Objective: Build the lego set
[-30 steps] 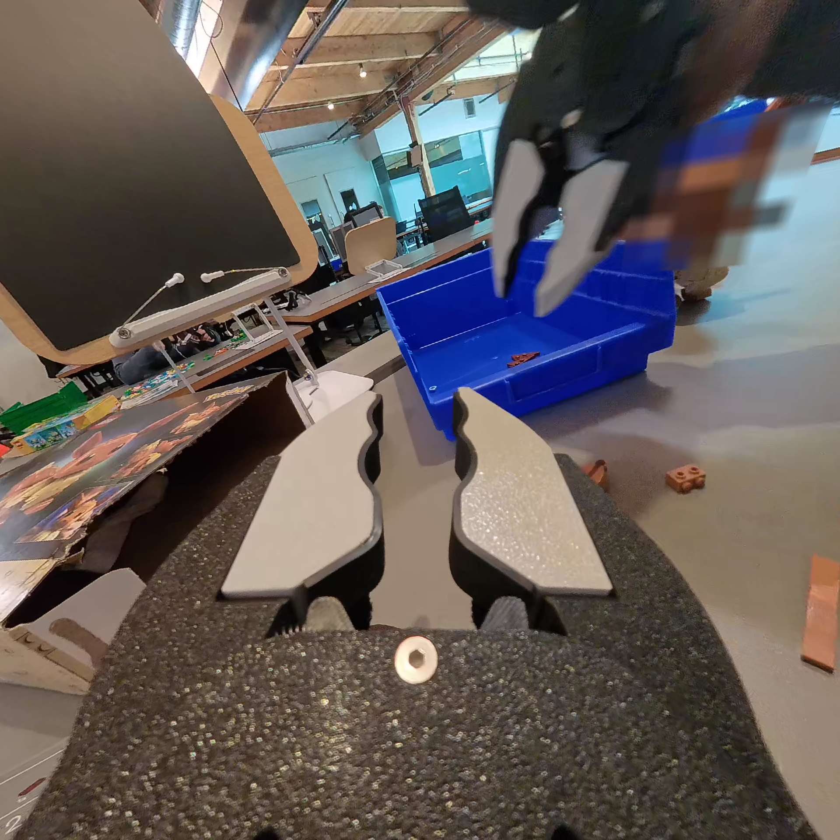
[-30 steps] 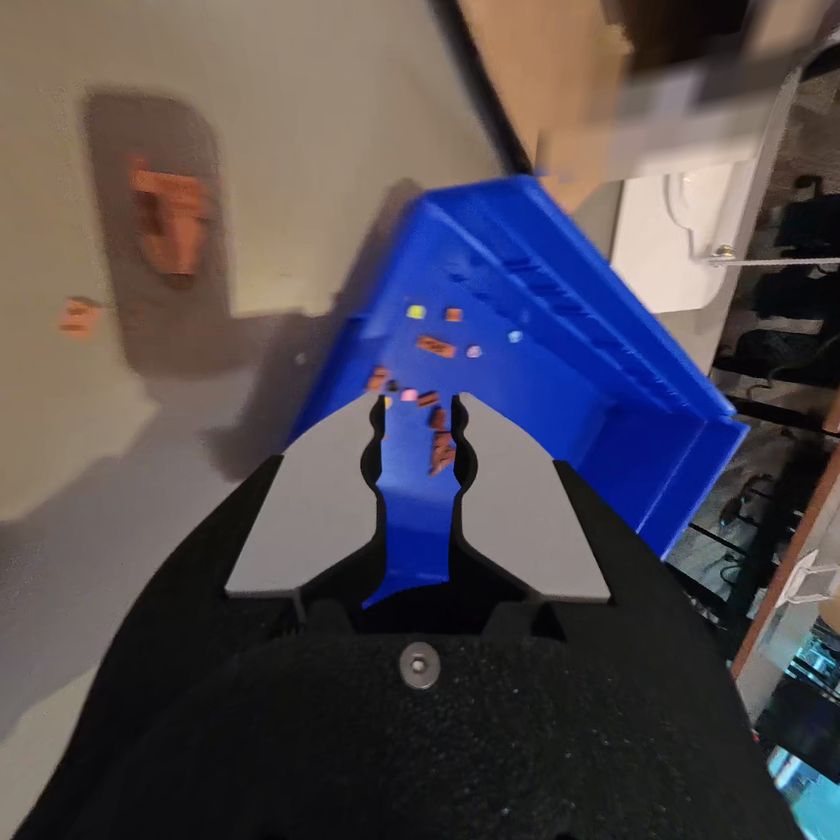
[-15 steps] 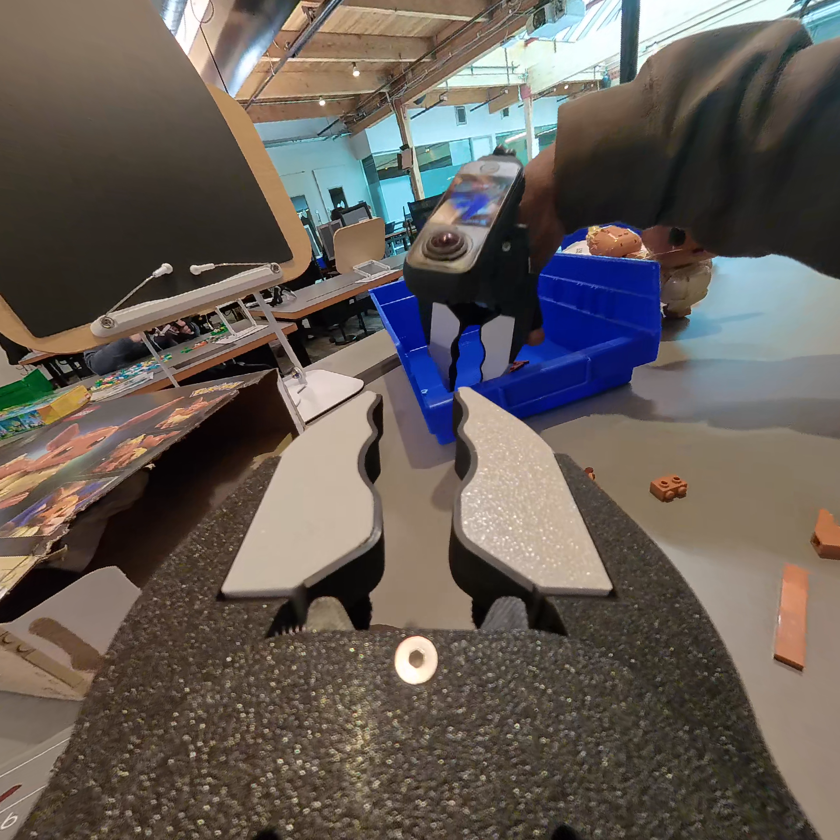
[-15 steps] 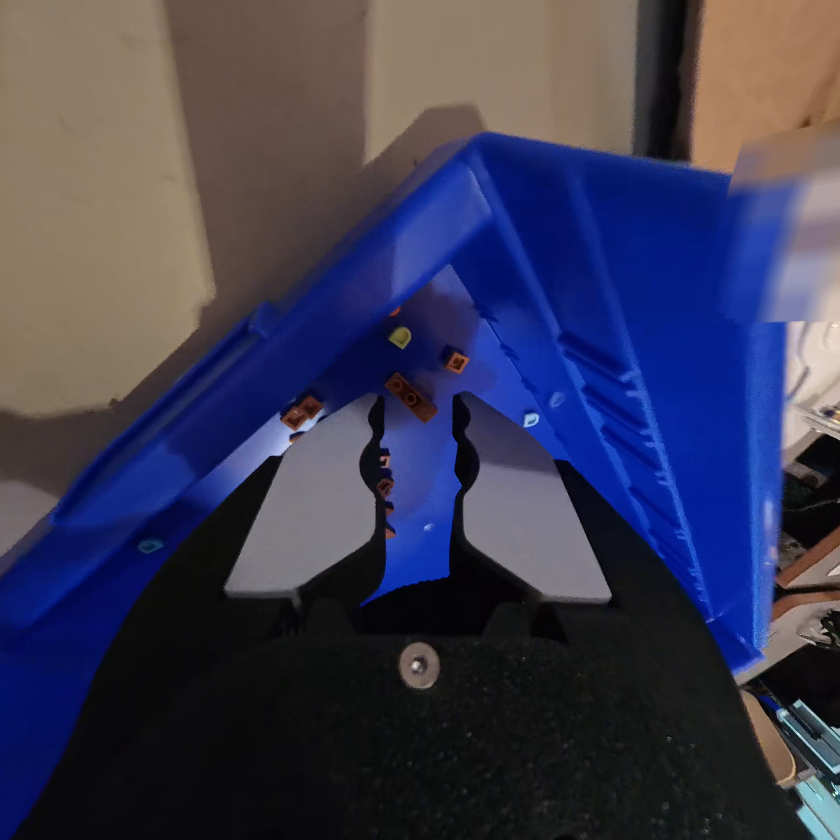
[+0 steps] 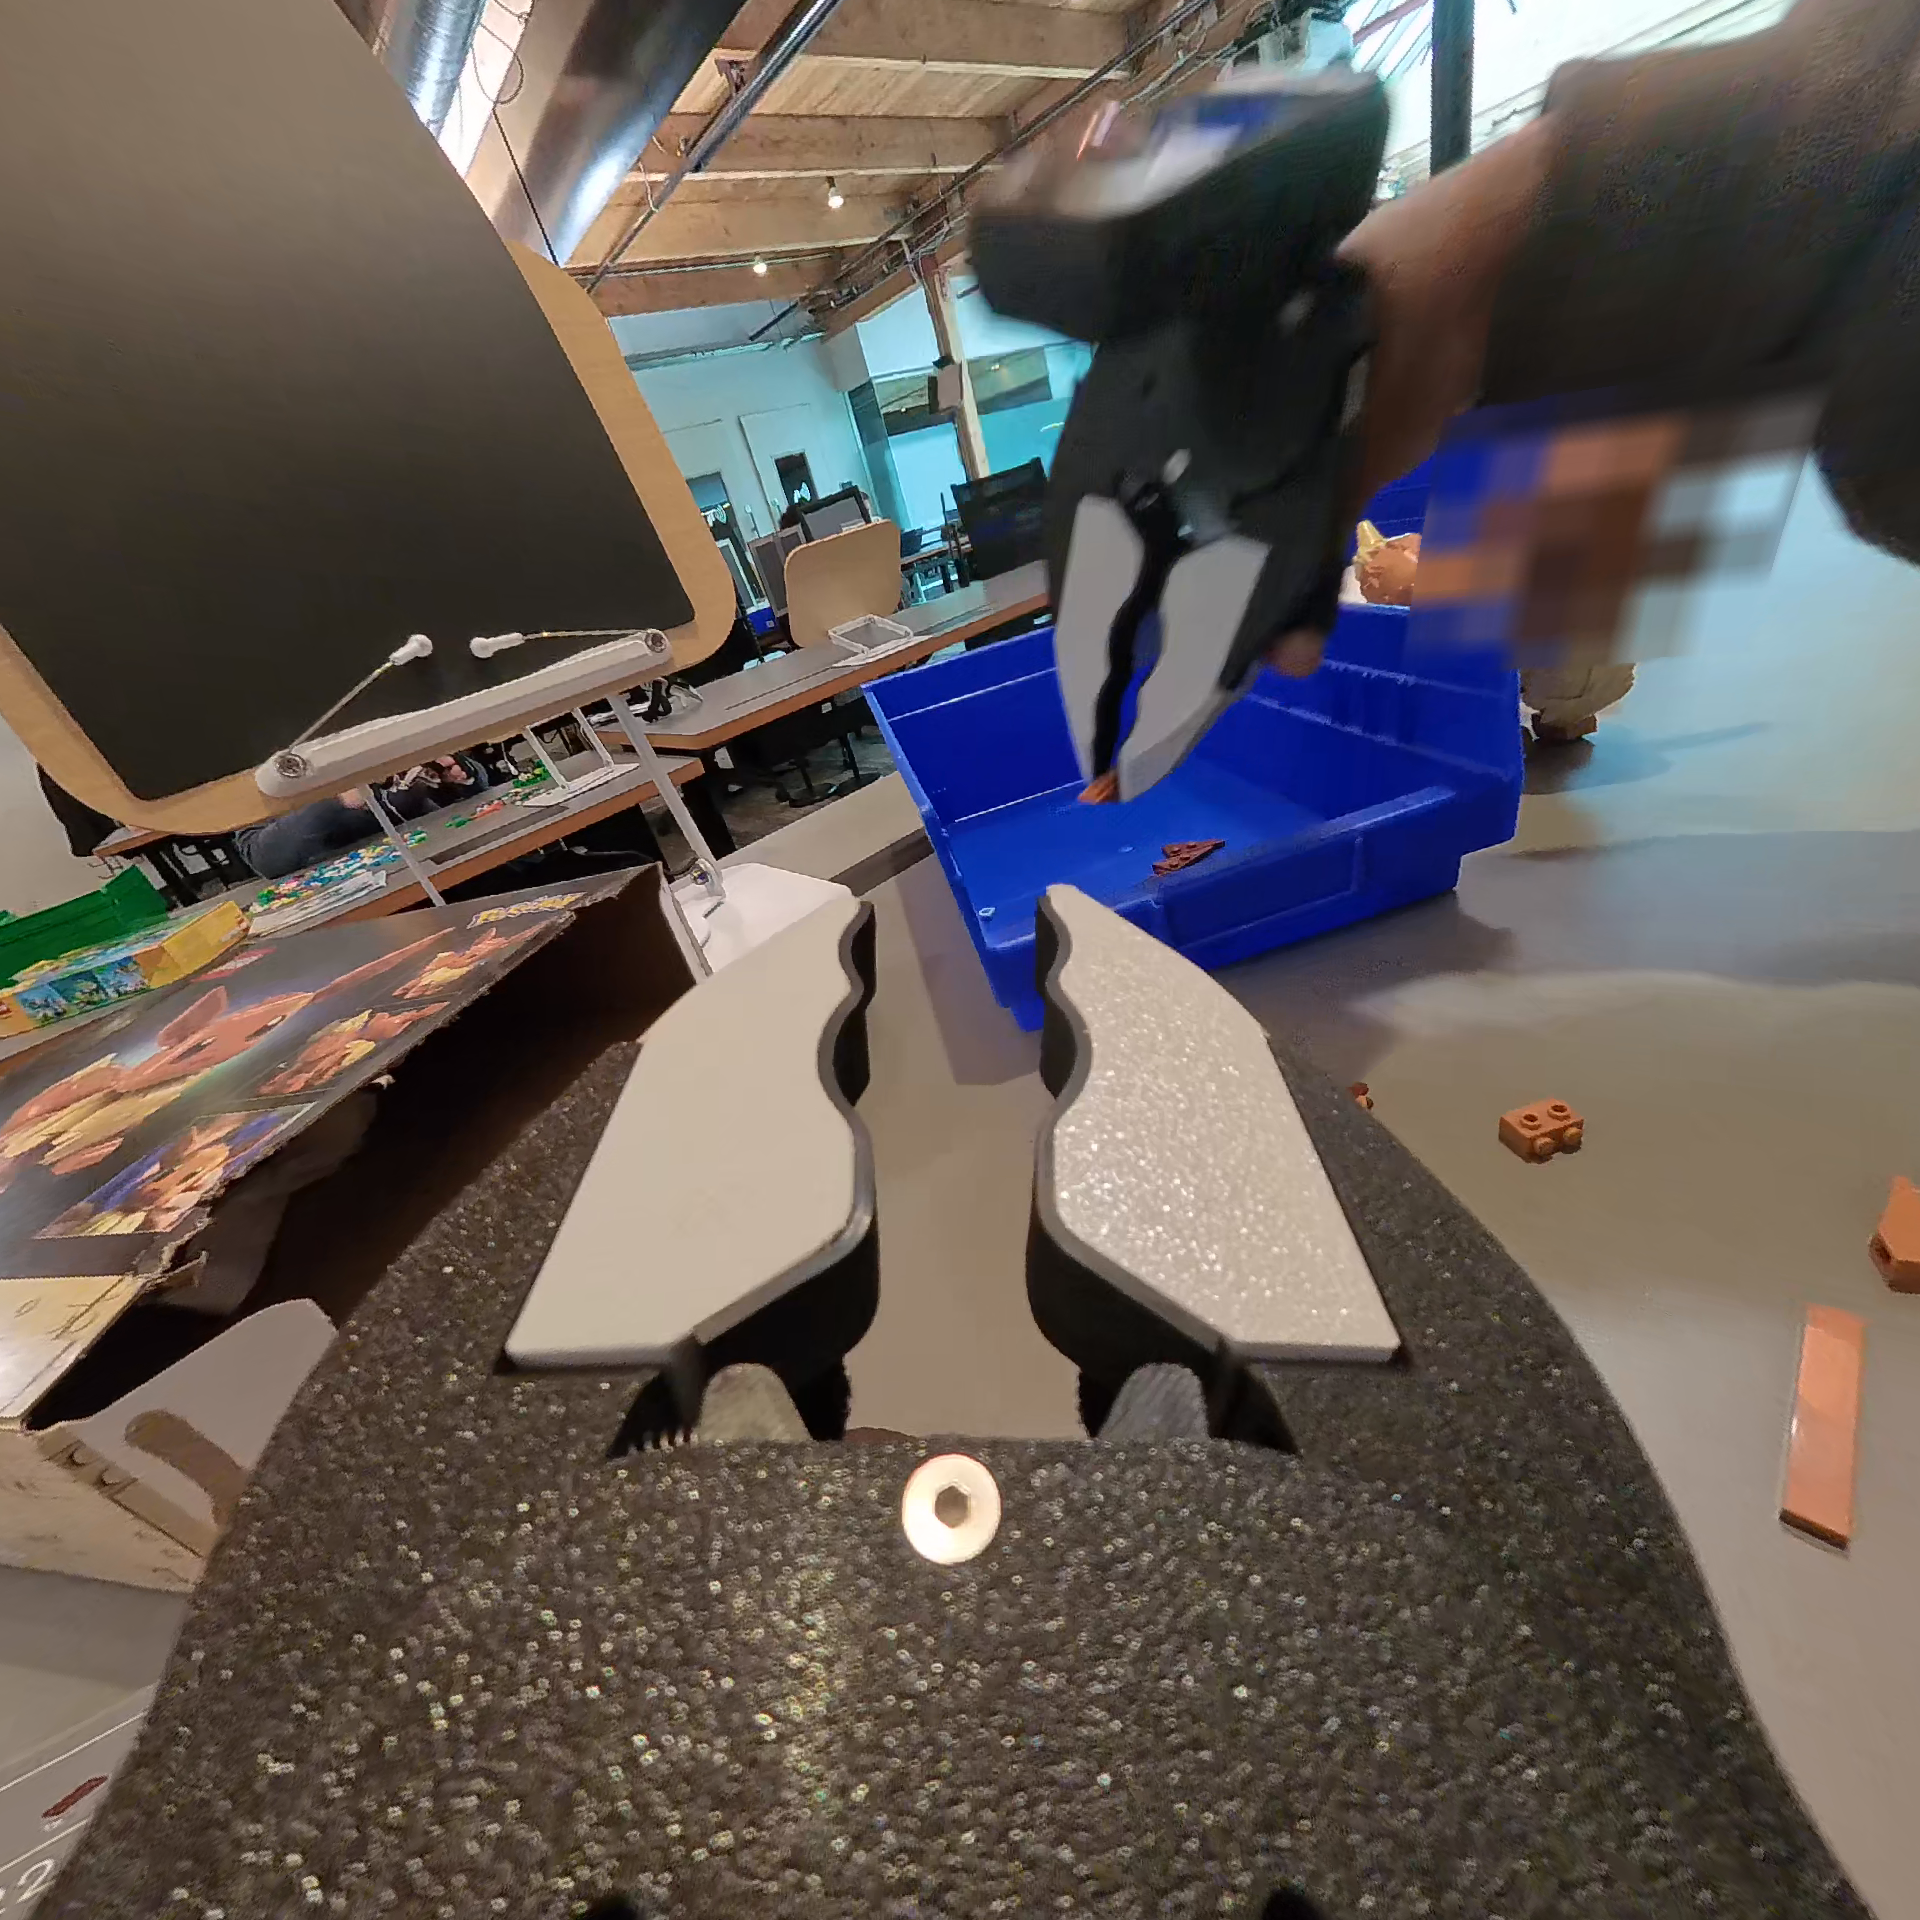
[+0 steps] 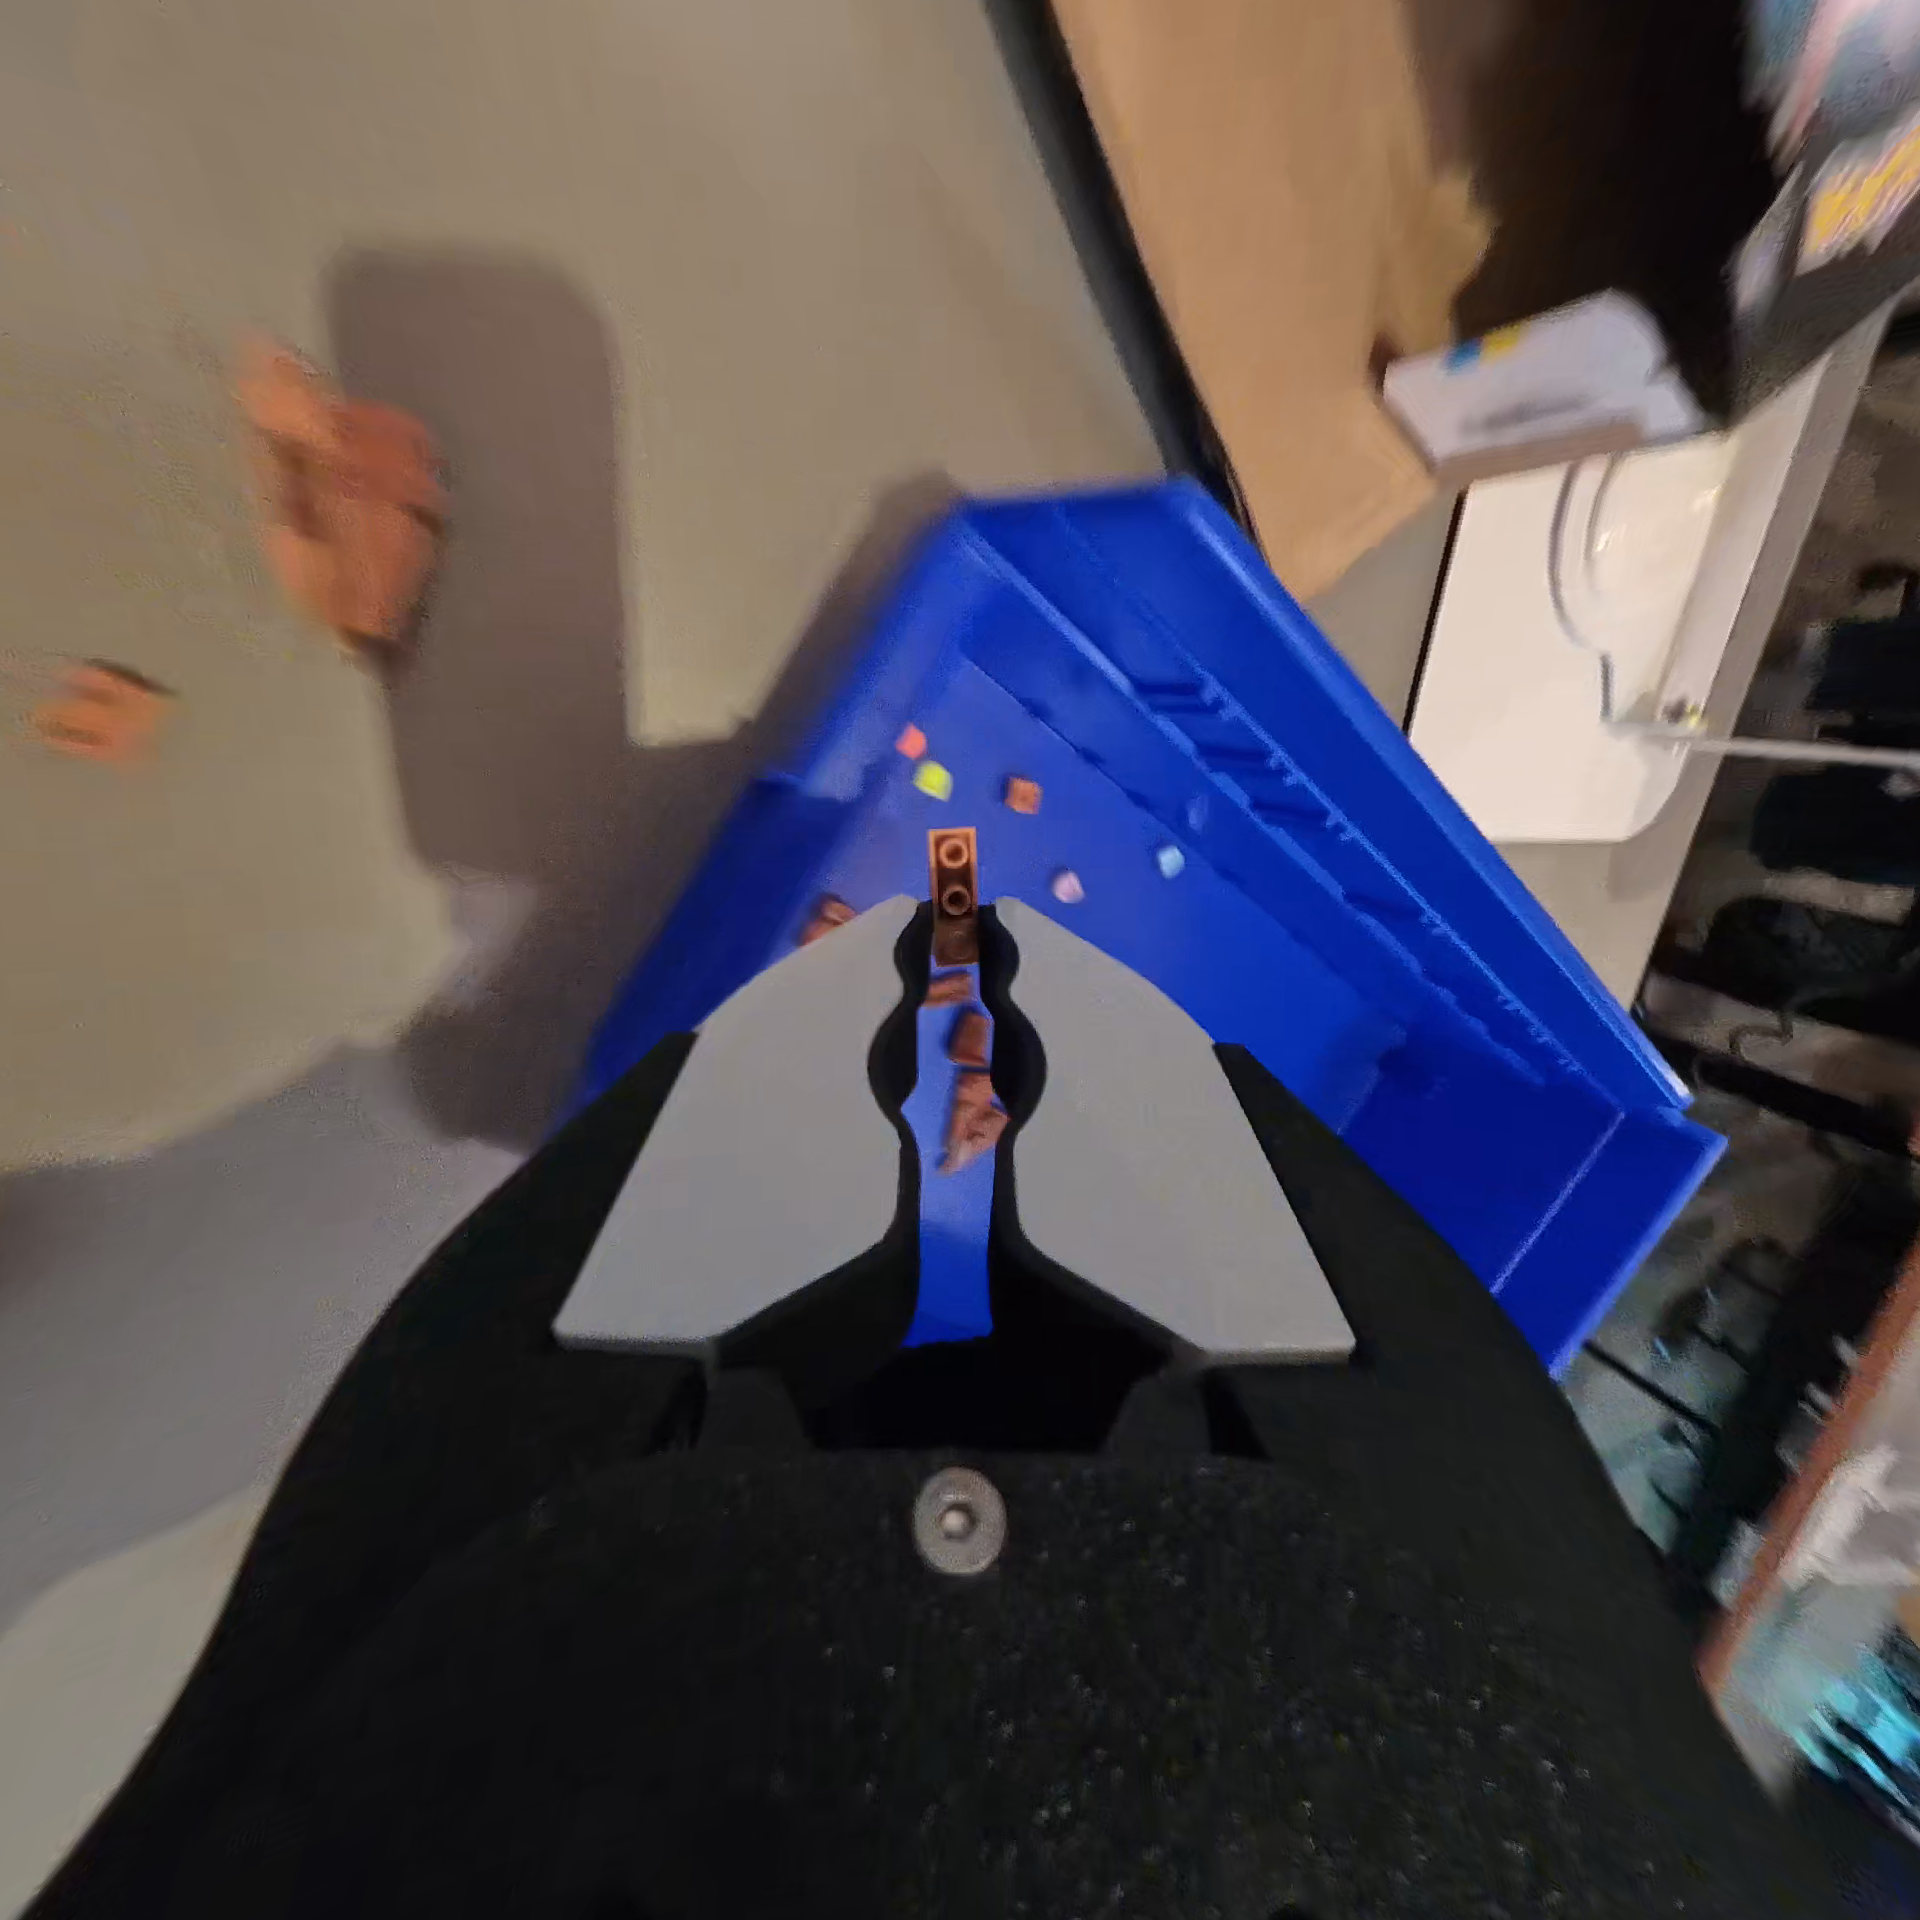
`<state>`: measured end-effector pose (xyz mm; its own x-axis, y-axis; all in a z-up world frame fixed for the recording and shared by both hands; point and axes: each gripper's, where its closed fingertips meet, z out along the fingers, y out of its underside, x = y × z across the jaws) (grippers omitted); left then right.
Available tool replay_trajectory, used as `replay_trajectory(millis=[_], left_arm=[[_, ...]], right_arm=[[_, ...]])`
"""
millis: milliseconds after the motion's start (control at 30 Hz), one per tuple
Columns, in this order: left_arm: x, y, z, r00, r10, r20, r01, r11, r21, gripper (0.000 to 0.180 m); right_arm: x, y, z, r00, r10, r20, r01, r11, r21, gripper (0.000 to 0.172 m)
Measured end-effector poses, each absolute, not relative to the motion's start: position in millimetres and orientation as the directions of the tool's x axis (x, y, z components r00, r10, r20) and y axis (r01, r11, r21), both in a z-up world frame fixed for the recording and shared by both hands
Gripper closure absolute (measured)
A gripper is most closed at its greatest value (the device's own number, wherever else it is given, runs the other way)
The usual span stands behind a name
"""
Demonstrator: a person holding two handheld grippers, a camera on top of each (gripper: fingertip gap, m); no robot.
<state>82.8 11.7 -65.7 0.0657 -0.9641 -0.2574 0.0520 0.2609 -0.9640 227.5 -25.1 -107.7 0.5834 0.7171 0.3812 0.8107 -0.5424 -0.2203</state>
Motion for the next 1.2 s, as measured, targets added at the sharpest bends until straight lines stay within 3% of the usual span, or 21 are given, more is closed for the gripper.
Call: replay_trajectory(millis=[100, 167, 433, 567, 700, 867, 1033, 1200], left_arm=[[84.0, 12.3, -67.5, 0.065, -0.965, -0.253, 0.047, 0.256, -0.965, 0.152], [85.7, 11.3, -70.5, 0.062, -0.965, -0.254, 0.039, 0.257, -0.966, 0.152], [88.3, 8.1, -78.7, 0.079, -0.948, -0.307, 0.010, 0.309, -0.951, 0.152], [88.5, 8.9, -80.3, 0.084, -0.946, -0.313, 0.002, 0.315, -0.949, 0.152], [89.4, 7.7, -82.6, 0.072, -0.948, -0.309, -0.004, 0.310, -0.951, 0.152], [91.3, 2.4, -86.6, 0.040, -0.950, -0.311, -0.013, 0.310, -0.951, 0.152], [90.1, -2.7, -84.8, 0.020, -0.951, -0.308, -0.004, 0.308, -0.951, 0.152], [87.4, -9.7, -78.6, 0.005, -0.948, -0.318, 0.019, 0.318, -0.948, 0.152]], right_arm=[[167.1, -60.8, -90.1, 0.585, 0.745, 0.322, 0.802, -0.471, -0.367, 0.164], [129.5, -89.6, -98.2, 0.544, 0.793, 0.275, 0.819, -0.430, -0.381, 0.164], [86.8, -155.8, -177.0, 0.446, 0.879, 0.167, 0.893, -0.425, -0.146, 0.163], [92.0, -155.7, -190.9, 0.475, 0.868, 0.141, 0.877, -0.456, -0.150, 0.162], [94.5, -142.9, -175.6, 0.503, 0.849, 0.160, 0.851, -0.455, -0.261, 0.154], [92.8, -111.7, -148.9, 0.568, 0.795, 0.216, 0.760, -0.405, -0.509, 0.143], [84.6, -83.1, -116.2, 0.625, 0.682, 0.380, 0.638, -0.166, -0.752, 0.143], [84.1, -82.7, -92.3, 0.668, 0.592, 0.451, 0.552, 0.012, -0.834, 0.148]])
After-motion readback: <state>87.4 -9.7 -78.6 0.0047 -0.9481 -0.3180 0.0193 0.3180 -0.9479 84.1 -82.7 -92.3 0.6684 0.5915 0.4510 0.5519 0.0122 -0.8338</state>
